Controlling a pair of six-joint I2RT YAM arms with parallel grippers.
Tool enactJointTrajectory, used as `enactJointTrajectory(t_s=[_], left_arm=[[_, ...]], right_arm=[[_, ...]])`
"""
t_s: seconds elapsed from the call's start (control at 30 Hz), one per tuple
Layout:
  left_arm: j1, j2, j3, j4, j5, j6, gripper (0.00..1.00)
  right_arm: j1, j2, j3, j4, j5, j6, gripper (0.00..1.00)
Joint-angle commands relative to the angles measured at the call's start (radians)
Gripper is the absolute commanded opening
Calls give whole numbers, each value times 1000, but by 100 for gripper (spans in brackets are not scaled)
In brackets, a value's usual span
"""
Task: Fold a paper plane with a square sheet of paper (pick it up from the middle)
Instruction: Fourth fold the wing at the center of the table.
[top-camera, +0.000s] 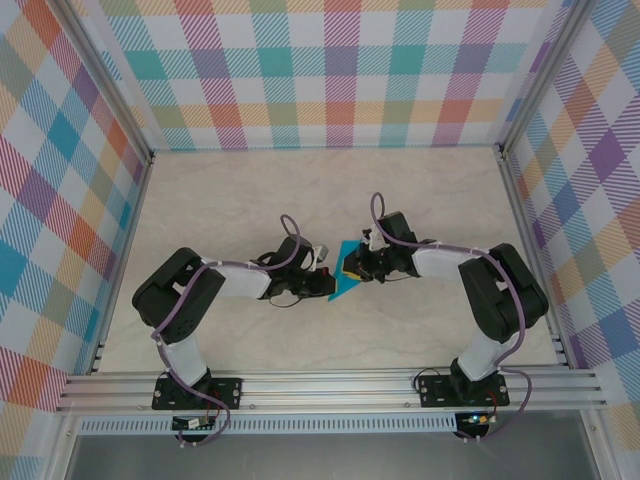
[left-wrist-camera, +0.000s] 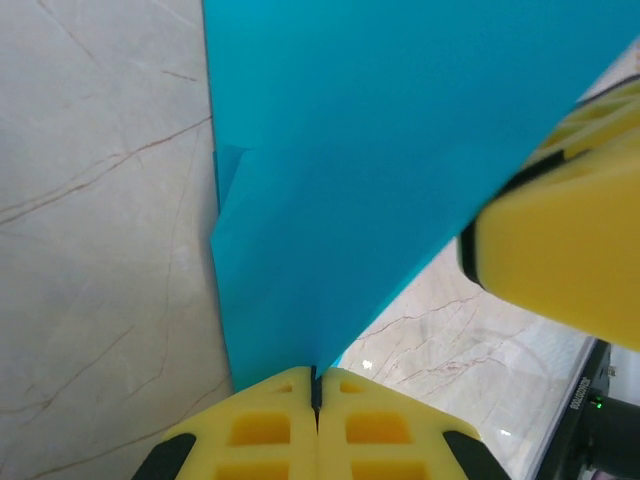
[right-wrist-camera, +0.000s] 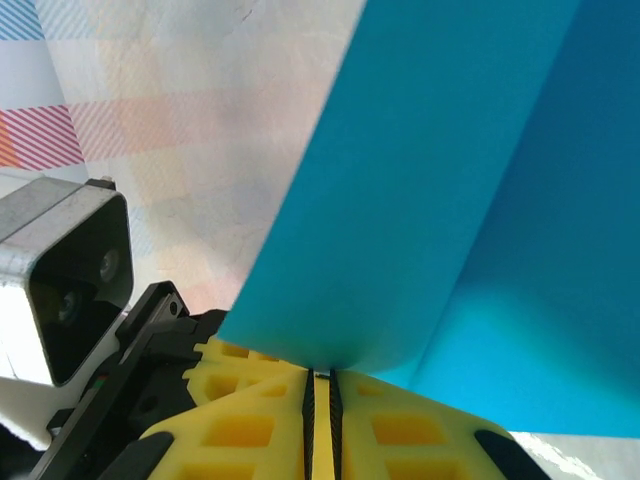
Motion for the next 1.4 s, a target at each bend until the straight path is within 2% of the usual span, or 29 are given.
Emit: enactJointTrajectory(t_s=[0.0,0.47,0.77,0.9,1.37], left_arm=[[20,26,-4,38,54,-7,2],[41,46,16,19,78,7,5],[42,30,17,-35,56,41,19],[40,18,16,-65,37,61,22],[37,19,55,-183,-17,159,21]], right_arm=[[5,31,36,14,4,3,15],[-4,96,69,-3,49,0,14],[-10,117,88,-19,52,0,13],[-13,117,90,-24,56,1,14],[-12,115,88,-24,52,7,13]])
